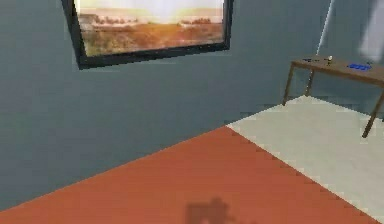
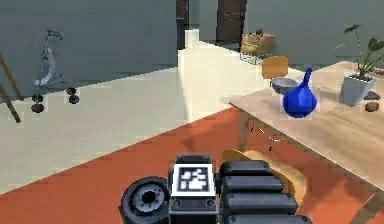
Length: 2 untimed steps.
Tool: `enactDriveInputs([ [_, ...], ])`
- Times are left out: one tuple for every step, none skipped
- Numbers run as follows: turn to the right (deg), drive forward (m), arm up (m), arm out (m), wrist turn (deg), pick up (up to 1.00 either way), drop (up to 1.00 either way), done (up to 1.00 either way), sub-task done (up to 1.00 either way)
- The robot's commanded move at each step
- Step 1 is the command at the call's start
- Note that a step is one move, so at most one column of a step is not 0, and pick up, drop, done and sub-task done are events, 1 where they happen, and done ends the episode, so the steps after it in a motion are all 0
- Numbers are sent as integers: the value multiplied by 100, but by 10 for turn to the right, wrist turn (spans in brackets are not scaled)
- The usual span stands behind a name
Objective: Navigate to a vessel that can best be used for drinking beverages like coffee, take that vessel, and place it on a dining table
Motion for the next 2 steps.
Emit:
enactDriveInputs([
  [450,0,0,0,0,0,0,0,0],
  [90,0,0,0,0,0,0,0,0],
])
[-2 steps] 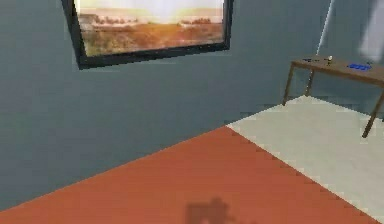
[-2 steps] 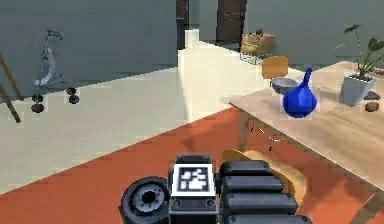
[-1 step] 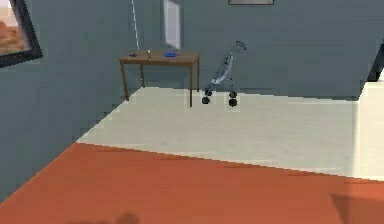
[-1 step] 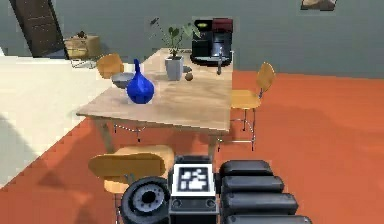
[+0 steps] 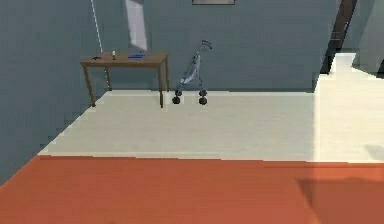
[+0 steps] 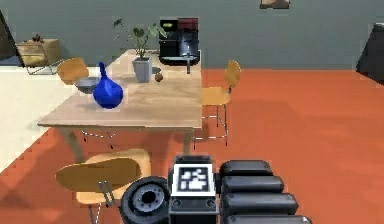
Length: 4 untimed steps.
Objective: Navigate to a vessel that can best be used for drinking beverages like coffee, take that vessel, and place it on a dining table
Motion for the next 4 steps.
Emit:
enactDriveInputs([
  [0,80,0,0,0,0,0,0,0],
  [450,0,0,0,0,0,0,0,0],
  [120,0,0,0,0,0,0,0,0],
  [0,100,0,0,0,0,0,0,0],
])
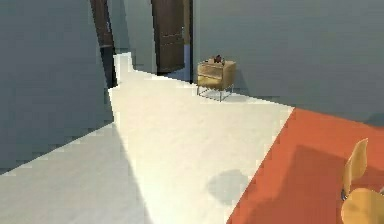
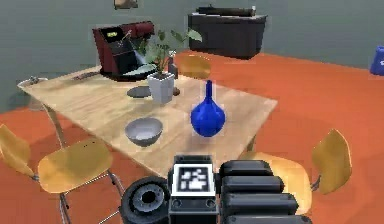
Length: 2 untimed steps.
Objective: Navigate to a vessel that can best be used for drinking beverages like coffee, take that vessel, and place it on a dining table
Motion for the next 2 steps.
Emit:
enactDriveInputs([
  [30,0,0,0,0,0,0,0,0],
  [0,45,0,0,0,0,0,0,0],
])
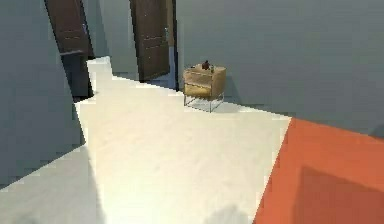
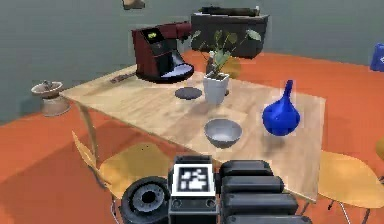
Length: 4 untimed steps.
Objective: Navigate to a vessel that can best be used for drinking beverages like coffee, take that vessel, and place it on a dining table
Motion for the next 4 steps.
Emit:
enactDriveInputs([
  [450,0,0,0,0,0,0,0,0],
  [450,0,0,0,0,0,0,0,0],
  [300,0,0,0,0,0,0,0,0],
  [0,30,0,0,0,0,0,0,0],
])
